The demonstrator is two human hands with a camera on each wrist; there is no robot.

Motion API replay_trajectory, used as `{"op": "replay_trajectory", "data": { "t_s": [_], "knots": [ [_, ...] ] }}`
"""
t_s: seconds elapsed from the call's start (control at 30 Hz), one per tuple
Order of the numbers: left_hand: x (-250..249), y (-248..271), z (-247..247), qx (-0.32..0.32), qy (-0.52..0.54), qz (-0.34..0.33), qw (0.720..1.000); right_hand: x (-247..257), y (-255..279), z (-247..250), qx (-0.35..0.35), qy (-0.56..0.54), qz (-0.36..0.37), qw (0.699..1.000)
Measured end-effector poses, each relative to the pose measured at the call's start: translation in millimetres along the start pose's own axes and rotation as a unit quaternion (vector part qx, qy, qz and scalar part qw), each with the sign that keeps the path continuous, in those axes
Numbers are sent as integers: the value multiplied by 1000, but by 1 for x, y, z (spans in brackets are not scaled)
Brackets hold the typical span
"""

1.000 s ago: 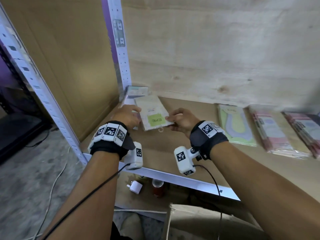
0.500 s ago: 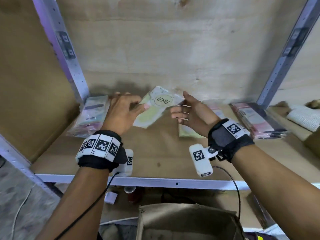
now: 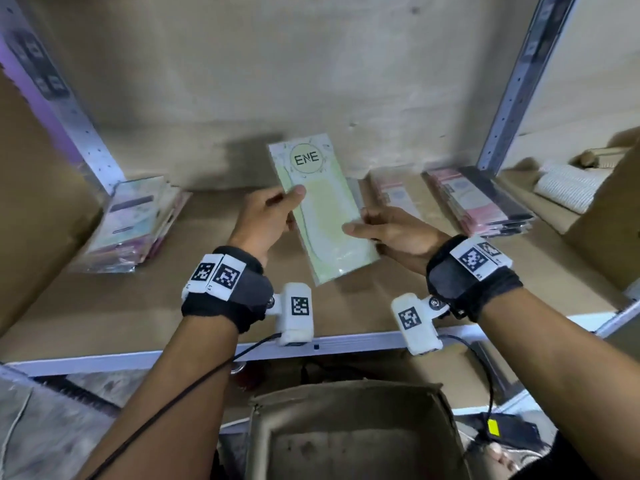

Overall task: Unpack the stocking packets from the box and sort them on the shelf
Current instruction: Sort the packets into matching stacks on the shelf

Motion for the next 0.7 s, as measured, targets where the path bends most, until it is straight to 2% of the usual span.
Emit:
{"op": "replay_trajectory", "data": {
  "t_s": [0.1, 0.23, 0.37, 0.57, 0.7],
  "knots": [
    [15, -6, -11, -6, 50, 49, 998, -8, 0, 7, 24, -59, -6, 998],
    [20, -13, -13, -73, 137, 79, 985, -14, 3, 22, 22, -1, -20, 1000],
    [29, -20, -1, -95, 109, 107, 984, -19, 10, 29, 46, 16, -48, 998],
    [35, -17, 0, -73, 38, 118, 990, -21, 16, 35, 15, 42, -61, 997],
    [32, -11, -3, -61, 64, 119, 989, -20, 19, 32, 21, 76, -63, 995]
  ]
}}
Point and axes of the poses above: each hand's wrist, its own y-axis away from the middle knuckle, its own z-axis out of the back of the hand, x = y × z, the point moved 5 cm from there along -y, towards the middle knuckle, and after that the axes turned 9 degrees about -z, right-handed, at the moved point
